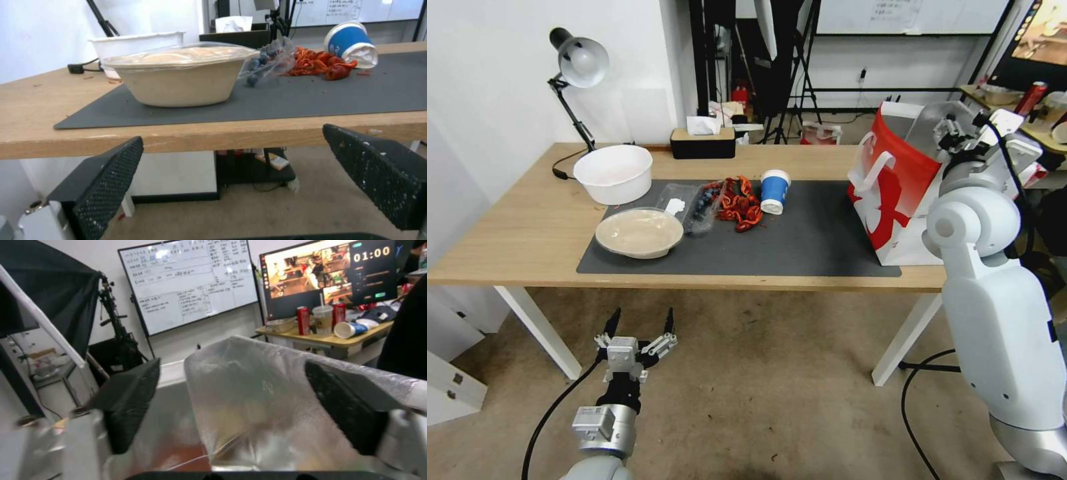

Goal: Pick up the trash from the table and place it into the takeout bag.

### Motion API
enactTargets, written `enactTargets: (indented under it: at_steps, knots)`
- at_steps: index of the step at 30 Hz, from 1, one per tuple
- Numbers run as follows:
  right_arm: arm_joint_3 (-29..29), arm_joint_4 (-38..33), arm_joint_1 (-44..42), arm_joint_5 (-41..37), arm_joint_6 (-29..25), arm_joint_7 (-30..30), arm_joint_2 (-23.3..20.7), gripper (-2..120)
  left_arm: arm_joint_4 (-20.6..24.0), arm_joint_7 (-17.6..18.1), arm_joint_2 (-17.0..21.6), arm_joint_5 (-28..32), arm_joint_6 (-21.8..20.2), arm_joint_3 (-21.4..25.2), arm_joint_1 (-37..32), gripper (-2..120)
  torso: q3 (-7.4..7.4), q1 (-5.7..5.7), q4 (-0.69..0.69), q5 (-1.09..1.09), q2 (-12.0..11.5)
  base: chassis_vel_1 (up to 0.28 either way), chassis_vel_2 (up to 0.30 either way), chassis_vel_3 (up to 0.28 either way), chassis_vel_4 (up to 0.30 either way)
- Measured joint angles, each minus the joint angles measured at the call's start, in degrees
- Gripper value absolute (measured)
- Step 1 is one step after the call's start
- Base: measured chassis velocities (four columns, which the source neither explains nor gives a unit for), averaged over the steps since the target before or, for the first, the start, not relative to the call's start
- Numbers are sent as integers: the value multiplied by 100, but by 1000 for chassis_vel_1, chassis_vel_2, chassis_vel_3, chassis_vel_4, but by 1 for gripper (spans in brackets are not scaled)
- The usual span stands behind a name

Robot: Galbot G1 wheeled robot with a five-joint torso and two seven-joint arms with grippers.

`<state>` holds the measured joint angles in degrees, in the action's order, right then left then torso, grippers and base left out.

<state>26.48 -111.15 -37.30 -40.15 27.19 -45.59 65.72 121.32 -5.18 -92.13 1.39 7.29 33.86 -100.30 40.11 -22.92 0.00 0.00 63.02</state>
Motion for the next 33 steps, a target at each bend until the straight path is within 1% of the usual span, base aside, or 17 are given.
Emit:
enactTargets:
  at_steps: [2, 3, 5, 6, 7, 9, 10, 11, 13, 14, 17, 22, 25, 26, 27, 29, 33]
  knots:
    - [16, -92, -14, -228, -394, 270, 2, 96, 6, 0, 2, 0, 0, 15, 1, 100, 0, 0, 0, 0, 0, 0, 0, 0, 0]
    - [16, -92, -14, -228, -394, 270, 2, 96, 6, 0, 2, 0, 0, 15, 1, 100, 0, 0, 0, 0, 0, 0, 0, 0, 0]
    - [19, -276, -170, -434, -774, 857, -14, 100, 8, 0, 5, 1, 1, 23, 6, 100, 0, 0, 2, -1, 0, 0, 0, 0, 0]
    - [19, -398, -341, -467, -984, 1287, -34, 100, 9, 0, 5, 1, 1, 23, 9, 100, -1, 0, 1, -1, 0, 0, 0, 0, 0]
    - [19, -398, -341, -467, -984, 1287, -34, 100, 9, 0, 5, 1, 1, 23, 9, 100, -1, 0, 1, -1, 0, 0, 0, 0, 0]
    - [-41, -595, -712, -378, -1355, 1946, -78, 100, 9, -2, 7, 4, 1, 23, 11, 100, -1, 0, -1, -1, 0, 0, 0, 0, 0]
    - [-41, -595, -712, -378, -1355, 1946, -78, 100, 9, -2, 7, 4, 1, 23, 11, 100, -1, 0, -1, -1, 0, 0, 0, 0, 0]
    - [-129, -730, -1000, -277, -1545, 2322, -110, 100, 9, 0, 7, 8, 1, 25, 12, 100, -1, 0, 0, 2, 0, 0, 0, 0, 0]
    - [-299, -914, -1402, -48, -1738, 2758, -155, 100, 9, 0, 8, 23, 1, 31, 25, 100, -1, 0, 0, -1, 0, 0, 0, 0, 0]
    - [-299, -914, -1402, -48, -1738, 2758, -155, 100, 9, 0, 8, 23, 1, 31, 25, 100, -1, 0, 0, -1, 0, 0, 0, 0, 0]
    - [-441, -1024, -1926, 639, -1999, 3243, -156, 100, 1, 3, 13, 37, 1, 40, 40, 100, -1, 1, 1, -1, 0, 0, 0, 0, 0]
    - [-506, -1104, -2398, 1152, -2169, 3433, -151, 100, -19, 4, 14, 41, 1, 36, 45, 100, -1, 0, 1, -1, 0, 0, 0, 0, 0]
    - [-540, -1138, -2939, 1754, -2450, 3475, -134, 100, -30, 5, 17, 48, 2, 34, 57, 100, -1, 0, 0, 0, 0, 0, 0, 0, 0]
    - [-540, -1138, -2939, 1754, -2450, 3475, -134, 100, -30, 5, 17, 48, 2, 34, 57, 100, -1, 0, 0, 0, 0, 0, 0, 0, 0]
    - [-538, -1138, -3169, 1978, -2574, 3471, -120, 100, -33, 6, 21, 53, 2, 33, 58, 100, -1, 0, 0, -1, 0, 0, 0, 0, 0]
    - [-538, -1148, -3549, 2237, -2709, 3391, -100, 100, -40, 7, 32, 63, 8, 33, 59, 100, 0, 1, -1, 0, 0, 0, 0, 0, 0]
    - [-568, -1159, -3910, 2487, -2838, 3163, -57, 100, -44, 8, 39, 70, 14, 35, 61, 100, -1, 1, -1, -1, 0, 0, 0, 0, 0]
